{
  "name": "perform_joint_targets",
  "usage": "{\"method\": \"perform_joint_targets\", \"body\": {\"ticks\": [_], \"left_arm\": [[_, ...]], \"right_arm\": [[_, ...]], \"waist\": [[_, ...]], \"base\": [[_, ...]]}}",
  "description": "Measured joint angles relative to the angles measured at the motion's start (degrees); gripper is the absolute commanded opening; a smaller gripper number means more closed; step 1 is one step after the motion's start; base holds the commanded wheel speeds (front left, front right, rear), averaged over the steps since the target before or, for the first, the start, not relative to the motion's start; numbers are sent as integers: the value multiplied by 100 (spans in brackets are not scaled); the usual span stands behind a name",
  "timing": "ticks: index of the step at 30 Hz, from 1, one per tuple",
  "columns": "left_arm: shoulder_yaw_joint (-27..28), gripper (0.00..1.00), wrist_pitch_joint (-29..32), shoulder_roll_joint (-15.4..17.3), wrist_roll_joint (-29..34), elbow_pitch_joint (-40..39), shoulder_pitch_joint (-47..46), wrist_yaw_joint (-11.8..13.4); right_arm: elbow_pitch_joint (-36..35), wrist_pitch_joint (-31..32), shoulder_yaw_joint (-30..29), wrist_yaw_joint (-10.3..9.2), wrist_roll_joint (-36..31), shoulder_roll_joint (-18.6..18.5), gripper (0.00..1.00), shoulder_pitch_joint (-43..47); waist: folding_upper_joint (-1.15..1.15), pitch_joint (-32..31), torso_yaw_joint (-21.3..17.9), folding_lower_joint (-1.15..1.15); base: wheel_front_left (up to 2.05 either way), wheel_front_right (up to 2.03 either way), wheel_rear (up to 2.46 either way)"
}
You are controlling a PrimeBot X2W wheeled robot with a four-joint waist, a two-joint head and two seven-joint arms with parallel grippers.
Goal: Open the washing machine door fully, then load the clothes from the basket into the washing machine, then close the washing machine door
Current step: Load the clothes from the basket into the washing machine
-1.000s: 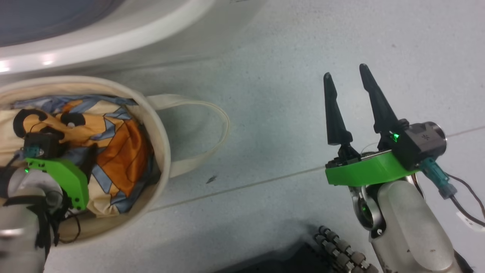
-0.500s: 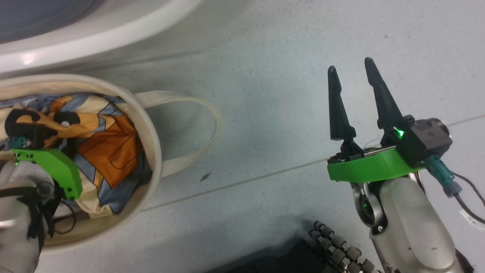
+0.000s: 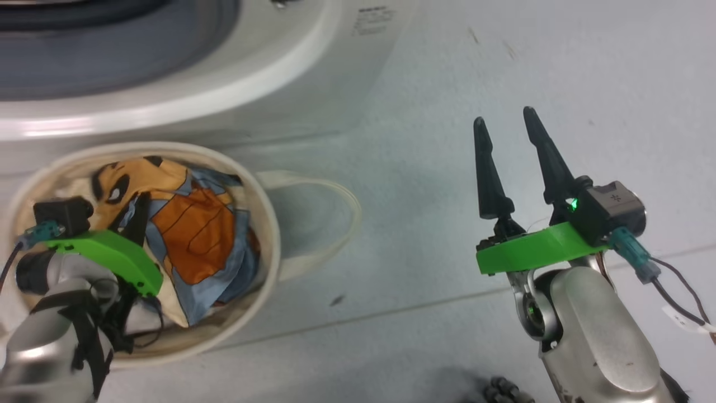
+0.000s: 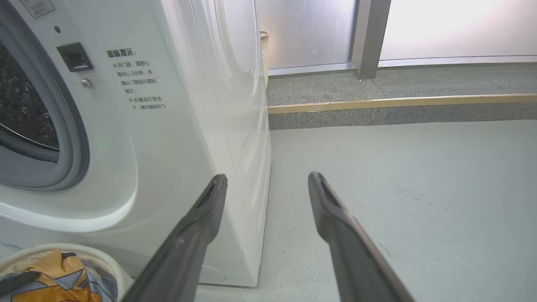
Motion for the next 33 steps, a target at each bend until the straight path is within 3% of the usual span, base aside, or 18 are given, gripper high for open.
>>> {"method": "perform_joint_targets", "body": {"ticks": [17, 24, 33], "left_arm": [[1808, 0, 0, -426, 1225, -2525, 2069, 1], [2249, 0, -1, -536, 1390, -3705, 2654, 1], [2566, 0, -5, -632, 1532, -4409, 3045, 1]], "right_arm": [[564, 0, 15, 0, 591, -277, 100, 602], [594, 1, -47, 0, 721, -371, 100, 1022], [600, 1, -41, 0, 794, -400, 100, 1109]], "waist": [[0, -1835, 899, -1], [0, -2508, 1219, -1], [0, -2811, 1445, 0]], "base": [[0, 0, 0], [0, 0, 0], [0, 0, 0]]}}
